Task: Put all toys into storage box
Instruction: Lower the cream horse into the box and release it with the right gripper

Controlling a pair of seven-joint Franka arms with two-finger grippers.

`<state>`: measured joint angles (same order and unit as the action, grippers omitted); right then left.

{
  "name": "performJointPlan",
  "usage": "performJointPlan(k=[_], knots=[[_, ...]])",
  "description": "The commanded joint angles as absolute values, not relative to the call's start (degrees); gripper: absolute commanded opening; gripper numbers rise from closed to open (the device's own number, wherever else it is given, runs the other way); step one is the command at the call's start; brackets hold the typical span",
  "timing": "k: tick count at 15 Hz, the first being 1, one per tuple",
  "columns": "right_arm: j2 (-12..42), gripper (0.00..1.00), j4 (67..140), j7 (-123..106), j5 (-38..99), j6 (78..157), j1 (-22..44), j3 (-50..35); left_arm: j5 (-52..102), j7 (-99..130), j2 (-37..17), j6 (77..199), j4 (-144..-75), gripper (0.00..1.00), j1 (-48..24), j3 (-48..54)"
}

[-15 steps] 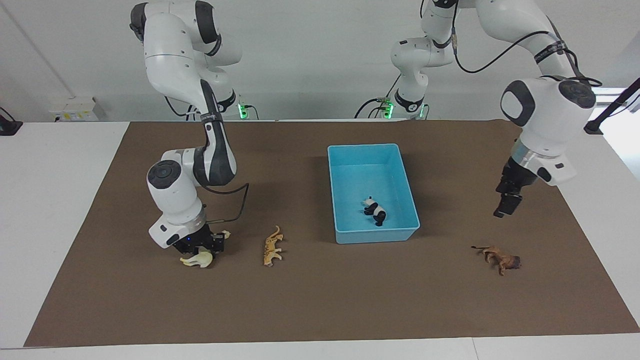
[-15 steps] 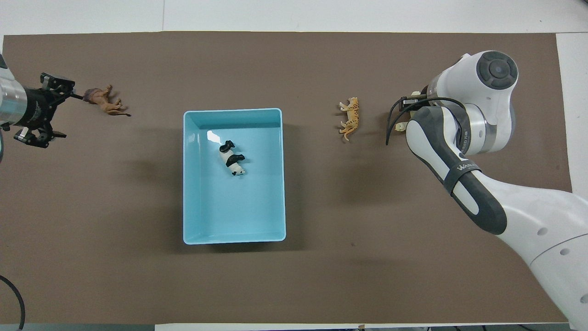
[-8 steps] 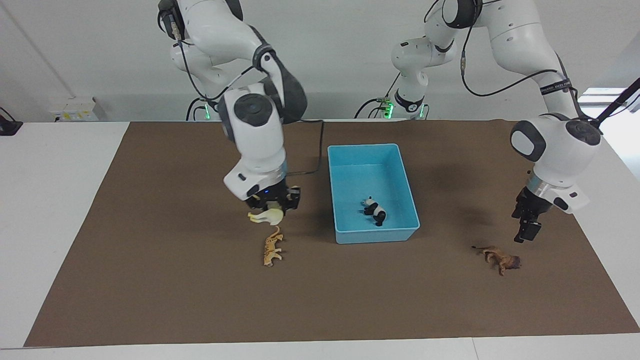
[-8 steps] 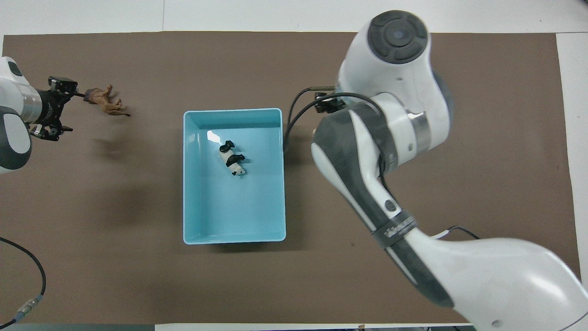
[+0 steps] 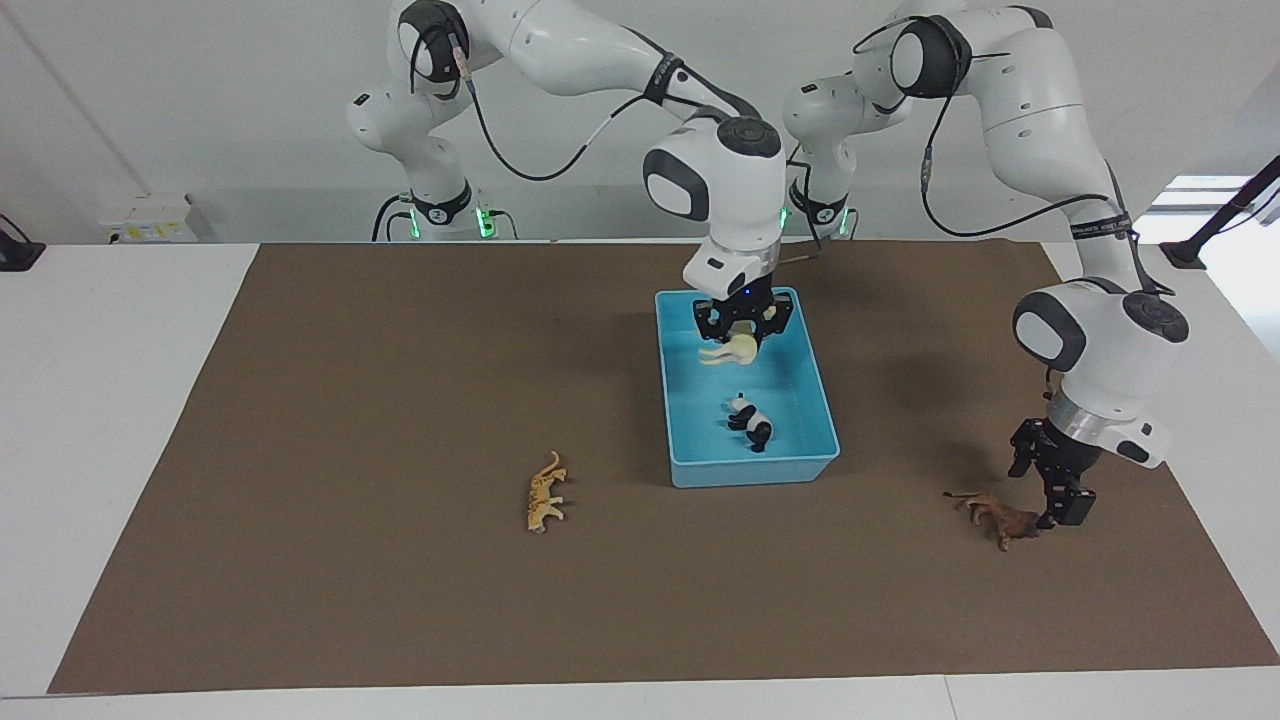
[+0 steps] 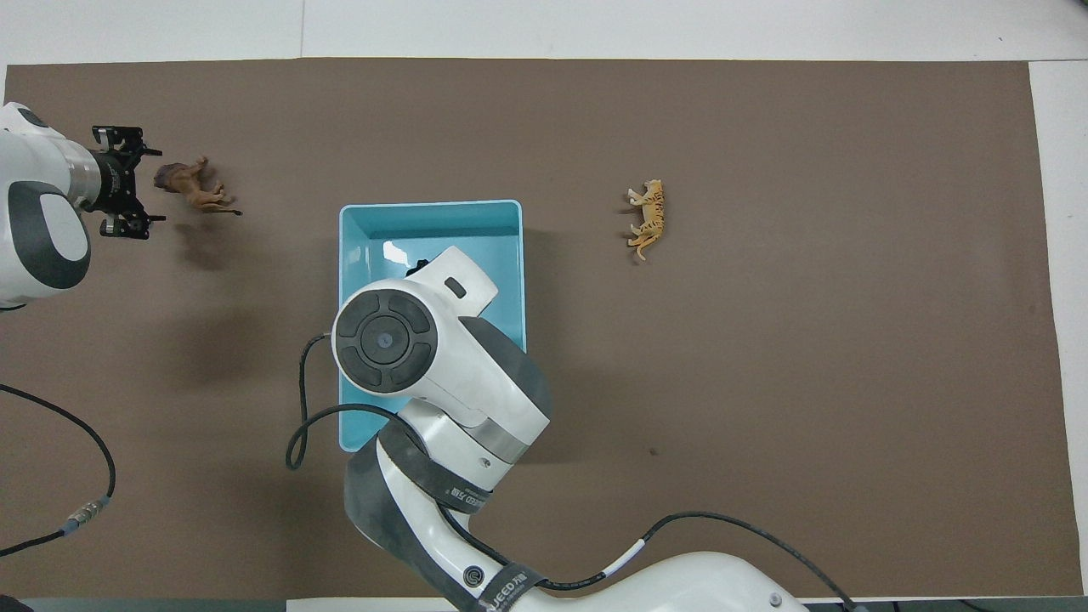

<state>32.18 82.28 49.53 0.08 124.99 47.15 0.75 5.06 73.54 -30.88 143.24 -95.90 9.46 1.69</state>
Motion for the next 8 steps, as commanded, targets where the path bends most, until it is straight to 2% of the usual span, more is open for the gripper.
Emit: performJointPlan(k=[1, 5, 8], knots=[[30.1, 1.0, 86.4, 53.1, 0.5, 126.9, 46.8, 1.0, 6.2, 77.1, -32.1, 145.3, -95.2, 1.0, 9.9, 1.9], [31.3, 1.0, 76.7, 56.2, 2.2, 114.0, 45.4, 1.2, 6.2, 77.9, -32.4, 146.1, -96.2, 1.0, 9.8, 1.9], [29.2, 1.0, 75.5, 55.6, 3.3, 111.2, 39.7, 1.3, 6.2, 78.2, -33.2, 146.7, -96.2, 1.0, 9.1, 1.9]])
